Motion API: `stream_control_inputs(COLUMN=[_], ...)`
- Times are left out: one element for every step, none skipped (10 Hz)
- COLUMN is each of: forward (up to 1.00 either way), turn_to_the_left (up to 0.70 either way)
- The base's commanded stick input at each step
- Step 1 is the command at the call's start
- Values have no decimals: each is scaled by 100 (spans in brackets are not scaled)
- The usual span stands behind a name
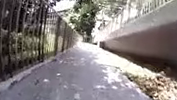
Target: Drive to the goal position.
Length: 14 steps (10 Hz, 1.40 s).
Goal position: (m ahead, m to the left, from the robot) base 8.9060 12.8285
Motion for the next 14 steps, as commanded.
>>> stream_control_inputs(forward=[50,50,50,50,50,50,50,50,50,50,50,50,50,50], turn_to_the_left=[0,0,0,0,0,0,0,0,0,0,0,0,0,0])
